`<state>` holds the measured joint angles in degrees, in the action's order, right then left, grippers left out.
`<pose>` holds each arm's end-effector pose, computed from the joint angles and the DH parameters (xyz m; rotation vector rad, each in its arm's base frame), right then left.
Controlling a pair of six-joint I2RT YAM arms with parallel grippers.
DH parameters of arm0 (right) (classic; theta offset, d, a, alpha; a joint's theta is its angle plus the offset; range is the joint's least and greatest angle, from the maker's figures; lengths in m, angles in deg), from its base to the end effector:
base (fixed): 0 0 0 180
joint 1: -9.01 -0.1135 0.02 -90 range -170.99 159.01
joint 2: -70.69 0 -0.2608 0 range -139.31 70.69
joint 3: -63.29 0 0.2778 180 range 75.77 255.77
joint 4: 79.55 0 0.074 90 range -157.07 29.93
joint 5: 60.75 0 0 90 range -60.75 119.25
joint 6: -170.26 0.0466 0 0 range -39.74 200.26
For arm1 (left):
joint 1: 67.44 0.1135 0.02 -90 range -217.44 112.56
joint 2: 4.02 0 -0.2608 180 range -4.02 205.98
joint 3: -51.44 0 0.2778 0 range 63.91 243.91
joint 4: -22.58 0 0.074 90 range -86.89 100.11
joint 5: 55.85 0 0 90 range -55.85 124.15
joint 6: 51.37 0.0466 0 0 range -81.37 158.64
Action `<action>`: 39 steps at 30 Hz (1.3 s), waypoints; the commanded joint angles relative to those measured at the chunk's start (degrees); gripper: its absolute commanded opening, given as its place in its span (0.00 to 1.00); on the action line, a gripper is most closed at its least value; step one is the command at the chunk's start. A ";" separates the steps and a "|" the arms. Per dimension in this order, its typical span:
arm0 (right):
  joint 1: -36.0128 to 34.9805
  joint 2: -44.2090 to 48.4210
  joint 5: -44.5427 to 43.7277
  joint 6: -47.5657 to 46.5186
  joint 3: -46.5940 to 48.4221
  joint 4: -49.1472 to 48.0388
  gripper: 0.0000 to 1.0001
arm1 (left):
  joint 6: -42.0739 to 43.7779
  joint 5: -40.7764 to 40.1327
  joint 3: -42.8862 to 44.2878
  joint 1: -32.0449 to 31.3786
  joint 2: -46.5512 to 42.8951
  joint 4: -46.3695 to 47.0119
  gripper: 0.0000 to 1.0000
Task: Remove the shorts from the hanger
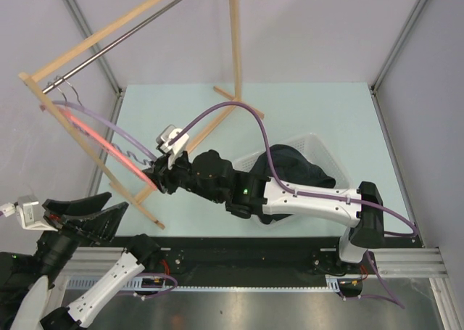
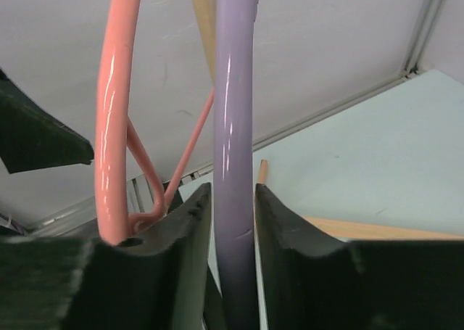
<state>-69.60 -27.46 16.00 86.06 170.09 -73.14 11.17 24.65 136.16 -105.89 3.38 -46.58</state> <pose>0.0995 0.4399 0.4181 -0.7974 1.4083 0.9842 -0.0413 0.0427 0.4351 0.0005 1.4830 -0.8235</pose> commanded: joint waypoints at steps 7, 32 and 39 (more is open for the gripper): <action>0.03 6.64 -8.89 0.08 -6.43 1.75 0.68 | -0.57 0.00 -3.95 -0.04 -0.98 2.54 0.86; 6.88 19.48 -6.97 19.41 -30.67 13.90 0.94 | -8.22 4.74 -21.26 -0.04 -9.15 3.51 0.86; 11.97 30.19 -4.94 26.62 -42.96 9.41 1.00 | -12.08 11.86 -34.43 -0.04 -11.79 10.18 0.86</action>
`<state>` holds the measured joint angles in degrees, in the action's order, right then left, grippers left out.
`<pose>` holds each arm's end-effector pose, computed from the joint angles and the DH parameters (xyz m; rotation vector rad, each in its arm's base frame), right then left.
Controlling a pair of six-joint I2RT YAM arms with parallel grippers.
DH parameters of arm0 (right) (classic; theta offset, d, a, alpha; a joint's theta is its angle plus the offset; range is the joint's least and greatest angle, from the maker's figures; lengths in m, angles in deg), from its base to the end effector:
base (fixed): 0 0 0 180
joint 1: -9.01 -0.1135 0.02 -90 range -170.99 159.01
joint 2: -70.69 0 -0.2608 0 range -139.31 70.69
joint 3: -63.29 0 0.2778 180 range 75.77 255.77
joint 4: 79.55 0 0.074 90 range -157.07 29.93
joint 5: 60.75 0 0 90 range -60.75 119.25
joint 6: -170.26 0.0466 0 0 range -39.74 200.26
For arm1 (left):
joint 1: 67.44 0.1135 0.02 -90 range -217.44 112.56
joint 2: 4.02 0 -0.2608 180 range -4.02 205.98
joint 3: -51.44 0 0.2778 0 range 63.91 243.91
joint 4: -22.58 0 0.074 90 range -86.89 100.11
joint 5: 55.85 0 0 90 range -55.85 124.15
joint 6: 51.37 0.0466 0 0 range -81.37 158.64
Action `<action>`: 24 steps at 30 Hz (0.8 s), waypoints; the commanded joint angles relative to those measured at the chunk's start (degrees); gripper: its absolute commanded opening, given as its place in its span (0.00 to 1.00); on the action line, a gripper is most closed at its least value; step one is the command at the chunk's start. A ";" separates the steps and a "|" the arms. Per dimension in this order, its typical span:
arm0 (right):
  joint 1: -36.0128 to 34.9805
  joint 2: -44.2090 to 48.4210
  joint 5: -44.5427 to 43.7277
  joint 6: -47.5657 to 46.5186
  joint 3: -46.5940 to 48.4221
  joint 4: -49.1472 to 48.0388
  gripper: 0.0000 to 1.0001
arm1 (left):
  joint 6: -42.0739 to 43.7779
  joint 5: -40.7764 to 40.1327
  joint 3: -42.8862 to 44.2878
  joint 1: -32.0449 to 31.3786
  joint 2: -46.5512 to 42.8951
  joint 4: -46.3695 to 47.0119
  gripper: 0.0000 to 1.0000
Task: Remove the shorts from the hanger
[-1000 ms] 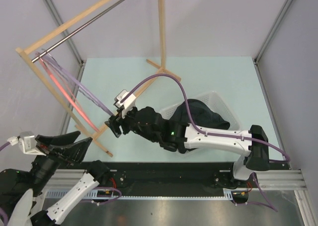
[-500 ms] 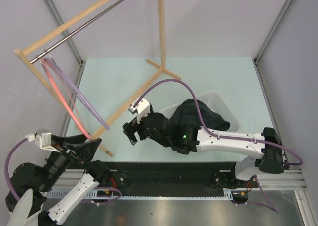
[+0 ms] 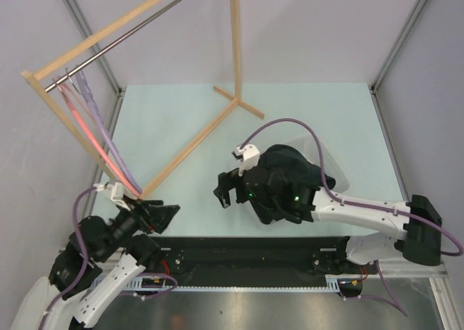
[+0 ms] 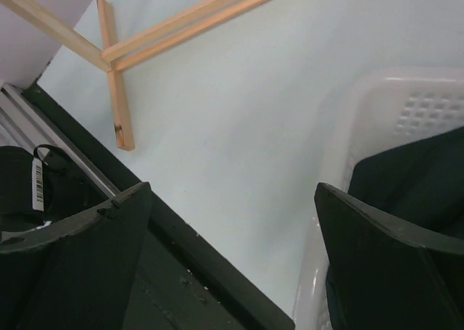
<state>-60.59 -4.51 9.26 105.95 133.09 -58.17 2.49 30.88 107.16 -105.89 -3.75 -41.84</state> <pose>0.1317 0.3085 0.2864 -0.5649 2.0012 0.6947 0.0297 -0.0202 0.3247 -0.0077 1.8149 -0.8982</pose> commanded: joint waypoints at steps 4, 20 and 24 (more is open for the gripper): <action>6.84 15.68 3.64 11.48 -14.94 -8.38 1.00 | -3.15 9.68 -8.18 0.49 -3.88 8.26 0.85; 7.91 56.55 0.47 25.81 -46.56 -21.29 1.00 | -17.81 20.31 -26.43 0.49 -5.99 27.49 0.86; 7.99 64.55 5.21 27.74 -53.26 -30.15 1.00 | -21.24 25.13 -31.62 0.49 -4.94 41.25 0.88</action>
